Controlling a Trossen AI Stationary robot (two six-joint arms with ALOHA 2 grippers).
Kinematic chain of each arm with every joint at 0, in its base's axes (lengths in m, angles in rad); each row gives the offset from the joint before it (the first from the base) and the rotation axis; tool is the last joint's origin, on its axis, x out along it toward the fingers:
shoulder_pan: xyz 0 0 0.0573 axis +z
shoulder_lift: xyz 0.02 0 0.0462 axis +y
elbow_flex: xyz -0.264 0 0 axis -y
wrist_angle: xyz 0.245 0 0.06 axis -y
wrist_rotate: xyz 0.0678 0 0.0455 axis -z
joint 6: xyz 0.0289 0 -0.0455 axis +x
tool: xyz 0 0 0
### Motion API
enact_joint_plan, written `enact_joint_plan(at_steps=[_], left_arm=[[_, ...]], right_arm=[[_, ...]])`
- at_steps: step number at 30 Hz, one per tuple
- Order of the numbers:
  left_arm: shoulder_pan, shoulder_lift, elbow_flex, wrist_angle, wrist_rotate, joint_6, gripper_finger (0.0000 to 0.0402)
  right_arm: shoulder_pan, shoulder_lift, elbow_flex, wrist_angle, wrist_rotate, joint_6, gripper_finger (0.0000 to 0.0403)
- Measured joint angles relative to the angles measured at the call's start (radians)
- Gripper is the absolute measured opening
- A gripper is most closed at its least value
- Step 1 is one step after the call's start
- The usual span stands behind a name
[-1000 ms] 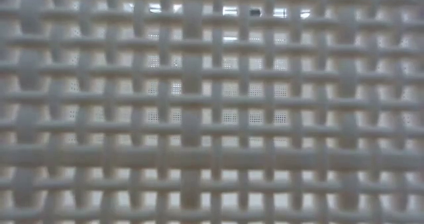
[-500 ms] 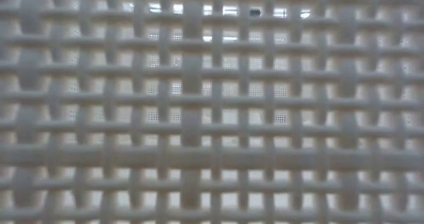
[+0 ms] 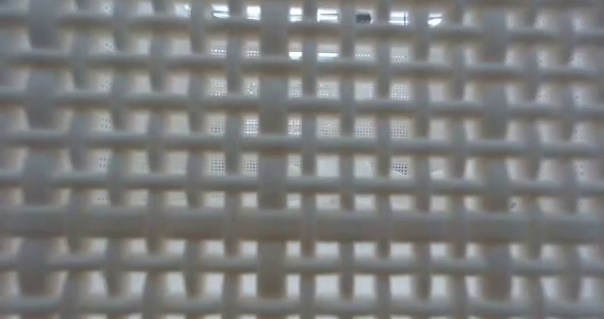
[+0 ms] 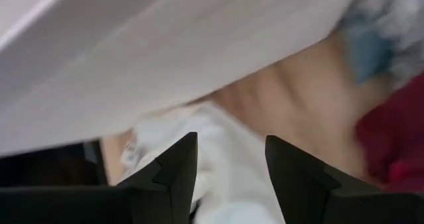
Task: Sort clothes
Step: Put the white cloth into the white laundry bin
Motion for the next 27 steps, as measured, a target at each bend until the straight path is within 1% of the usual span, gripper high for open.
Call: enact_joint_plan(at_steps=[4,6,8,11,15,18,20,24,26,27], left_arm=[[0.000,-0.022,0.000,-0.076,-0.050,0.012,0.0162],[0.003,-0.043,-0.008,-0.089,-0.059,0.011,0.0162],[0.005,-0.078,-0.022,-0.093,-0.080,0.009,0.0162],[0.006,-0.136,-0.041,-0.089,-0.111,-0.015,0.0162],[0.005,-0.221,-0.097,-0.053,-0.182,-0.049,0.0162],[0.005,-0.264,-0.143,0.033,-0.193,-0.053,0.0162],[0.005,-0.275,-0.169,0.076,-0.192,-0.046,0.0162],[0.005,-0.270,-0.178,0.084,-0.182,-0.046,0.0162],[0.005,-0.264,-0.178,0.084,-0.182,-0.046,0.0162],[0.005,-0.262,-0.178,0.085,-0.182,-0.046,0.0162]], right_arm=[[0.143,0.050,0.000,0.017,0.073,0.105,0.0164],[0.199,0.095,0.000,0.017,0.099,0.122,0.0164],[0.248,0.150,0.000,0.016,0.122,0.138,0.0164],[0.295,0.242,0.000,0.017,0.123,0.151,0.0164],[0.319,0.360,0.000,0.009,0.138,0.143,0.0164],[0.318,0.429,0.000,0.011,0.181,0.127,0.0164],[0.317,0.471,0.000,0.011,0.182,0.110,0.0164],[0.318,0.526,0.000,0.017,0.146,0.101,0.0163],[0.318,0.533,0.000,0.016,0.124,0.103,0.0152],[0.318,0.533,0.000,0.017,0.123,0.103,0.0140]])
